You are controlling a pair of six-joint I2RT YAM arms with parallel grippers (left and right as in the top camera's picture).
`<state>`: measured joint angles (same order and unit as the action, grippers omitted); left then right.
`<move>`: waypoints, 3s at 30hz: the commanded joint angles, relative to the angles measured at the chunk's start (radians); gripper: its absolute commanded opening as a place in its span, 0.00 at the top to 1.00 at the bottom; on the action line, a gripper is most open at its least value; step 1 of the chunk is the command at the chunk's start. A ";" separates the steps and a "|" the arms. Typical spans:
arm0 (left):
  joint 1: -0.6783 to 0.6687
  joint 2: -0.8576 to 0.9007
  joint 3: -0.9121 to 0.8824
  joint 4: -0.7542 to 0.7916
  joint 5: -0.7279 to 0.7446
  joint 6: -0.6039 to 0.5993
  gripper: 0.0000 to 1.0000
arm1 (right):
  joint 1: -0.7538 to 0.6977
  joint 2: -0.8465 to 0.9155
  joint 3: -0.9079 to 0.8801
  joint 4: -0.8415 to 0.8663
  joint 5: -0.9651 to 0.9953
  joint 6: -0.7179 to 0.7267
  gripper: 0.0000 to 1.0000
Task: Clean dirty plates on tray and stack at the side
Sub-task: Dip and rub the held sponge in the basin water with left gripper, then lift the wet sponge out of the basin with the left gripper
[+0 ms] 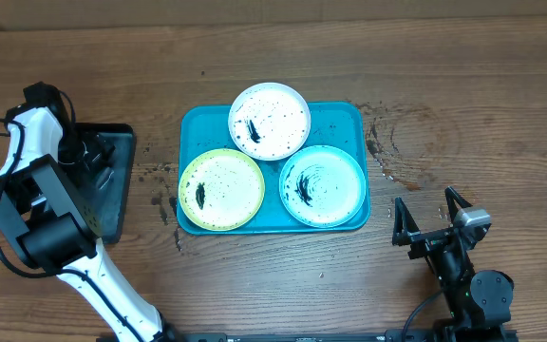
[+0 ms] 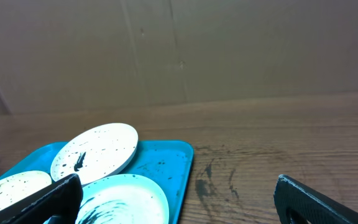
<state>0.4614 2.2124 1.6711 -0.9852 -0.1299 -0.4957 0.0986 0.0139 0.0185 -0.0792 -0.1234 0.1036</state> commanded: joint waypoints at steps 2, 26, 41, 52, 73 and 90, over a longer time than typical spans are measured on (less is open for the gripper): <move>-0.004 0.028 -0.011 0.022 -0.008 0.001 0.18 | -0.003 -0.009 -0.010 0.006 0.010 -0.007 0.00; -0.003 0.027 0.021 -0.003 0.005 0.003 0.96 | -0.003 -0.009 -0.010 0.005 0.010 -0.007 0.00; -0.004 0.017 0.482 -0.475 0.209 0.138 0.96 | -0.003 -0.009 -0.010 0.005 0.010 -0.007 0.00; -0.002 0.047 0.301 -0.372 0.217 0.129 0.96 | -0.003 -0.009 -0.010 0.005 0.010 -0.007 0.00; 0.150 0.048 0.576 -0.589 0.875 0.069 0.96 | -0.003 -0.009 -0.010 0.005 0.010 -0.007 0.00; 0.175 0.049 0.504 -0.569 0.699 0.089 0.96 | -0.003 -0.009 -0.010 0.005 0.010 -0.007 0.00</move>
<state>0.6563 2.2780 2.2234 -1.5753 0.7559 -0.4183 0.0990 0.0139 0.0185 -0.0788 -0.1230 0.1032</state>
